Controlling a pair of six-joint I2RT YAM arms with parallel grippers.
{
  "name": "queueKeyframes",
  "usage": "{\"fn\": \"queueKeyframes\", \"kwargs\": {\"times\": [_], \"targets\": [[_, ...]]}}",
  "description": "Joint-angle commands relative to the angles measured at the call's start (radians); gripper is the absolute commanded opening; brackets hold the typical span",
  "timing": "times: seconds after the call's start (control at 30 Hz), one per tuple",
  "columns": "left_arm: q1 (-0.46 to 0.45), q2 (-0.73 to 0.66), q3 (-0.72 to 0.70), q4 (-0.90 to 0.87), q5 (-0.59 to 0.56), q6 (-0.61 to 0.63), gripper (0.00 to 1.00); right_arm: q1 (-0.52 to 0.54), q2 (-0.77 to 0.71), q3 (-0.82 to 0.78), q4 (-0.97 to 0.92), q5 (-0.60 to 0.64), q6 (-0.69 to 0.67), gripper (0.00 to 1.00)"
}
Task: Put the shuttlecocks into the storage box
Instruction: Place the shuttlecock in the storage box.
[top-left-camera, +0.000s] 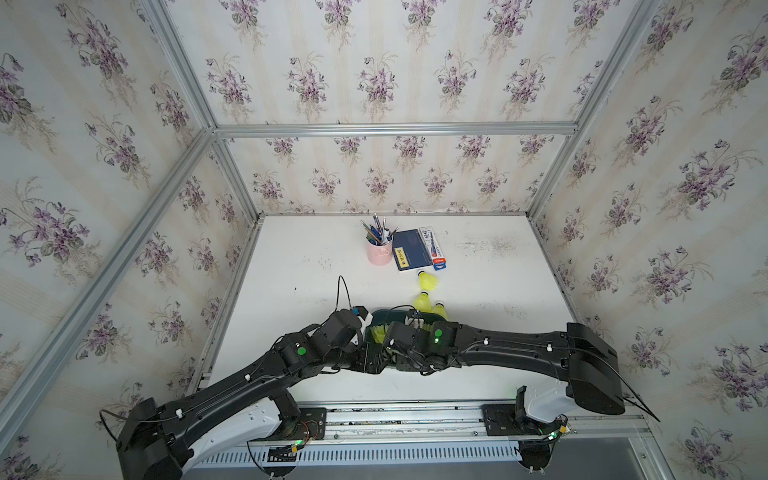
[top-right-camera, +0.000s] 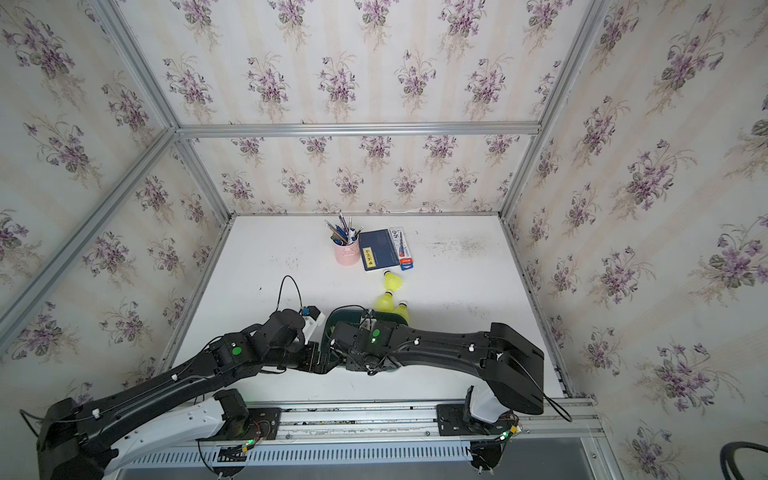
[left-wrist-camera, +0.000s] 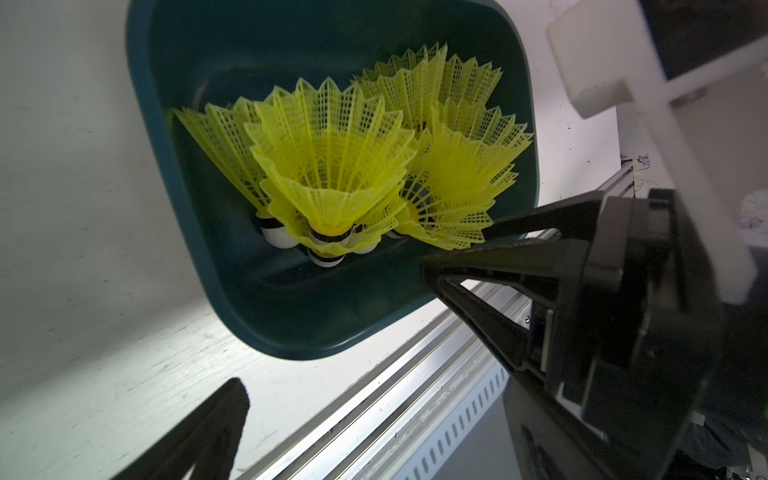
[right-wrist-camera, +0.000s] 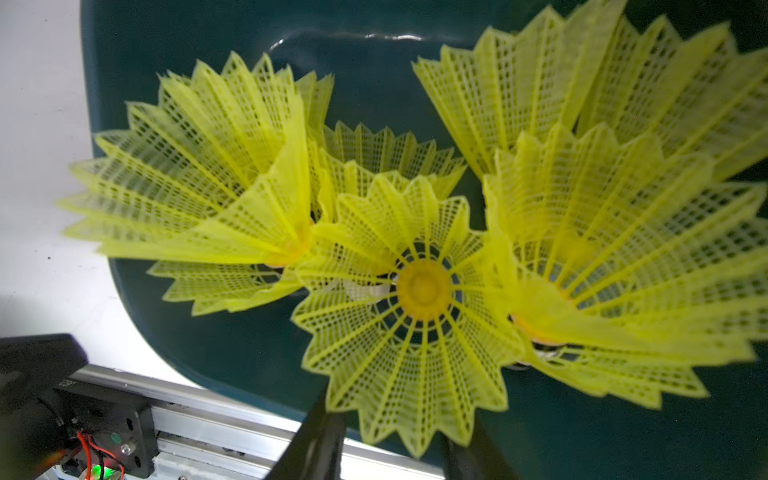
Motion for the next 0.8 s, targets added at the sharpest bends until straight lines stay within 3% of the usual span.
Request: {"fn": "queueKeyframes", "kwargs": {"times": [0.0,0.77], "targets": [[0.001,0.001,0.002,0.028,-0.003,-0.008,1.0,-0.004,0.003,0.008,-0.026,0.01,-0.006,0.4],[0.001,-0.021,0.08,-0.081,-0.055,-0.005,1.0,-0.028,-0.117,0.082,-0.168,0.002,-0.002,0.43]]}}
